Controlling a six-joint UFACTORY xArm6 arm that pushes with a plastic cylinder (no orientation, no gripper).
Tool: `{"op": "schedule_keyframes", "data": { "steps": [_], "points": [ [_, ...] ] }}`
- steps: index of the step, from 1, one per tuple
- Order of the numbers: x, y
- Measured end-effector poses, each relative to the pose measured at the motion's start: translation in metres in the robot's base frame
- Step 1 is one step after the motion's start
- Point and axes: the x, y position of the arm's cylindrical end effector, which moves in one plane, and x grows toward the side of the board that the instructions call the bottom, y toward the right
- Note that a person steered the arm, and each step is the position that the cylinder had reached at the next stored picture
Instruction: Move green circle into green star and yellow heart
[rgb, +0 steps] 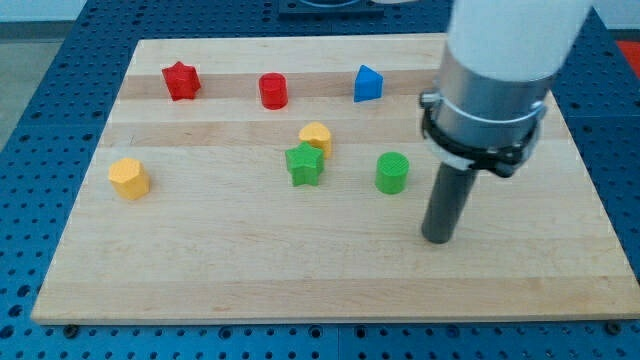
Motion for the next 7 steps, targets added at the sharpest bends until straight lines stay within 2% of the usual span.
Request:
{"op": "schedule_keyframes", "data": {
  "steps": [1, 5, 7],
  "points": [
    [-0.015, -0.017],
    [-0.085, -0.02],
    [-0.095, 0.057]
  ]
}}
